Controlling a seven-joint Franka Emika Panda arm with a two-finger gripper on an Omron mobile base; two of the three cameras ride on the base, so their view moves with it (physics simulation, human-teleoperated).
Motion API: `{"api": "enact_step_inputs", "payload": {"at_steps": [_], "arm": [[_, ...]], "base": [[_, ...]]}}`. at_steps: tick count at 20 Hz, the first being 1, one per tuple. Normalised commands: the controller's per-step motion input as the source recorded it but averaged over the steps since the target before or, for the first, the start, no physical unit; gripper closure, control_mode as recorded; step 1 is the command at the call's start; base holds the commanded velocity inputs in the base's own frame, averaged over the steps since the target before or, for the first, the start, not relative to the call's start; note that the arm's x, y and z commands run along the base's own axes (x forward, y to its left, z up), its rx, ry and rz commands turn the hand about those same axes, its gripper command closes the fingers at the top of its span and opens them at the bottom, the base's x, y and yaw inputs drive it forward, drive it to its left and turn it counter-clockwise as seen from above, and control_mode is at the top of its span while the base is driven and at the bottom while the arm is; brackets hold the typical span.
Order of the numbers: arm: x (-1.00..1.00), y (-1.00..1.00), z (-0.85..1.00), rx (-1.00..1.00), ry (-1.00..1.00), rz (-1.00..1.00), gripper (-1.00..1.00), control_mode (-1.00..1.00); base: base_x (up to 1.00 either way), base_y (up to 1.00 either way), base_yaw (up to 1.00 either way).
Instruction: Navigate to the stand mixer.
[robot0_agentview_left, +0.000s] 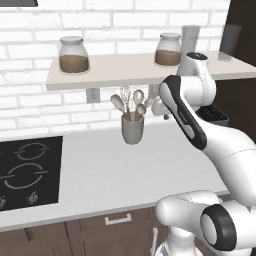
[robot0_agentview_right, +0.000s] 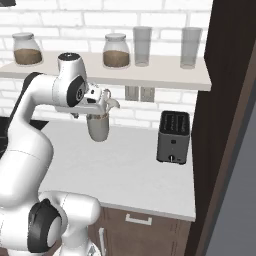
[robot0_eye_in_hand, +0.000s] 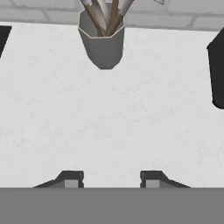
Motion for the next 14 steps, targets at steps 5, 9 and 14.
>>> {"api": "enact_step_inputs", "payload": {"at_steps": [5, 9, 14], "arm": [[0.0, 0.0, 0.0, 0.0, 0.0, 0.0, -1.0, 1.0], [0.0, 0.0, 0.0, 0.0, 0.0, 0.0, -1.0, 1.0], [0.0, 0.0, 0.0, 0.0, 0.0, 0.0, -1.0, 1.0]], "base": [[0.0, 0.0, 0.0], [0.0, 0.0, 0.0], [0.0, 0.0, 0.0]]}}
